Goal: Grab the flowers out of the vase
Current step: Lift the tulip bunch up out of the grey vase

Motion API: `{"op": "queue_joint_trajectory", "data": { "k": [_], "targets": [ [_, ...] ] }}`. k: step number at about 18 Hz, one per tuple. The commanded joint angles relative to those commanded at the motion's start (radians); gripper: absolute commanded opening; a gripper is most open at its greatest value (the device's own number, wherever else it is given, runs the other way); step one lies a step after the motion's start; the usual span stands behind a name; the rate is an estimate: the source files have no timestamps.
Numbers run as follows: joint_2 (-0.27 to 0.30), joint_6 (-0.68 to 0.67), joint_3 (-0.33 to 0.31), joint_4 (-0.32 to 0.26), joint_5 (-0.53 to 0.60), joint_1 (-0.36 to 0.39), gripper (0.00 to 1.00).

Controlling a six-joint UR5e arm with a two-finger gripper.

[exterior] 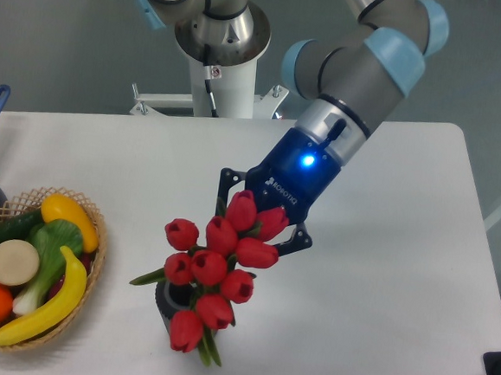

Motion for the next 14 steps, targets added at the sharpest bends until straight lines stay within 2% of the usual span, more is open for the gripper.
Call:
{"op": "queue_joint_trajectory", "data": {
  "k": [14],
  "targets": [
    [0.011, -0.140, 0.084, -0.002, -0.111, 0.086, 0.07]
  ]
}}
